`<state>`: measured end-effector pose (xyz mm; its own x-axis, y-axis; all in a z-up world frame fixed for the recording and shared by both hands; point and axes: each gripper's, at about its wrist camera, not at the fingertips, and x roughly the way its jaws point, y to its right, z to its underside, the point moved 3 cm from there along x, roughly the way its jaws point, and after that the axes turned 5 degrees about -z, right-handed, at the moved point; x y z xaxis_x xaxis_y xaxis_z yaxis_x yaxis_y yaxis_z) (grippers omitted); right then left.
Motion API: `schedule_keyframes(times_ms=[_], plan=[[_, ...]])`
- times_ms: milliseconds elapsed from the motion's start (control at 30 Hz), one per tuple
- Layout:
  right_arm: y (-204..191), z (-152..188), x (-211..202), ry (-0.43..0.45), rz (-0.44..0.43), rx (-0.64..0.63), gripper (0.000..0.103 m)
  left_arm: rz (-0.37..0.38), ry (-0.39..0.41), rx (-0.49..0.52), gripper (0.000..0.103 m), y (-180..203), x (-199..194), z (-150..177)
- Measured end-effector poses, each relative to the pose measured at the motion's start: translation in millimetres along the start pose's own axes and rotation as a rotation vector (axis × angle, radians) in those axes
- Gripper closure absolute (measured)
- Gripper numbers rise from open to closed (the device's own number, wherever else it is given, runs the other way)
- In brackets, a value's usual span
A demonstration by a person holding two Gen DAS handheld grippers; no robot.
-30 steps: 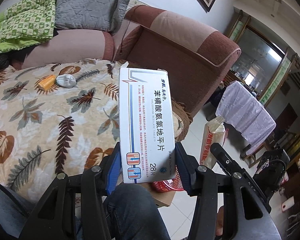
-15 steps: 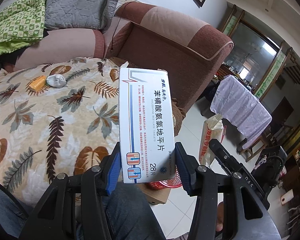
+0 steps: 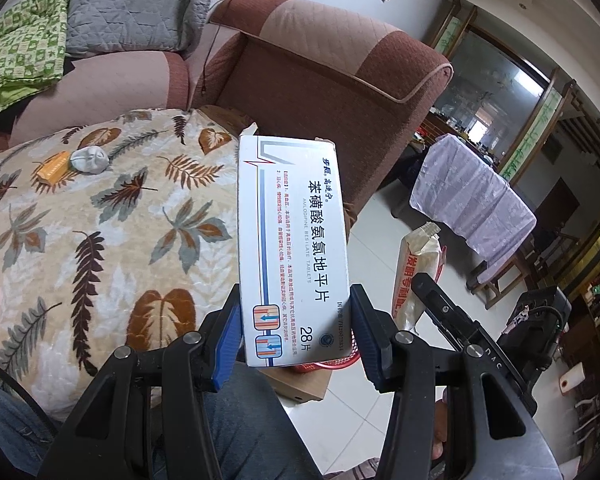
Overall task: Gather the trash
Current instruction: 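Carry the wipes packet and pill box over the red wastebasket with both tools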
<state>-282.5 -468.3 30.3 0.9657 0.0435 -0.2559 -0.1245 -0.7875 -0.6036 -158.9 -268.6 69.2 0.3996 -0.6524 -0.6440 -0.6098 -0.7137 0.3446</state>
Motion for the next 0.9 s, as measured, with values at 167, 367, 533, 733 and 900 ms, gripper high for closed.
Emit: schedule_keyframes(times_ms=[167, 367, 533, 733, 900], plan=[[7, -3, -4, 0.006, 0.012, 0.007, 0.053, 0.007, -0.014, 0.018, 0.054, 9, 7, 1], [15, -4, -8, 0.014, 0.027, 0.018, 0.053, 0.022, -0.037, 0.042, 0.054, 21, 19, 1], [23, -7, -13, 0.023, 0.046, 0.027, 0.053, 0.035, -0.055, 0.065, 0.054, 33, 29, 2], [35, -10, -19, 0.037, 0.084, 0.040, 0.053, 0.056, -0.084, 0.088, 0.054, 45, 44, 2], [50, -12, -27, 0.053, 0.121, 0.060, 0.053, 0.075, -0.106, 0.107, 0.054, 56, 57, -1]])
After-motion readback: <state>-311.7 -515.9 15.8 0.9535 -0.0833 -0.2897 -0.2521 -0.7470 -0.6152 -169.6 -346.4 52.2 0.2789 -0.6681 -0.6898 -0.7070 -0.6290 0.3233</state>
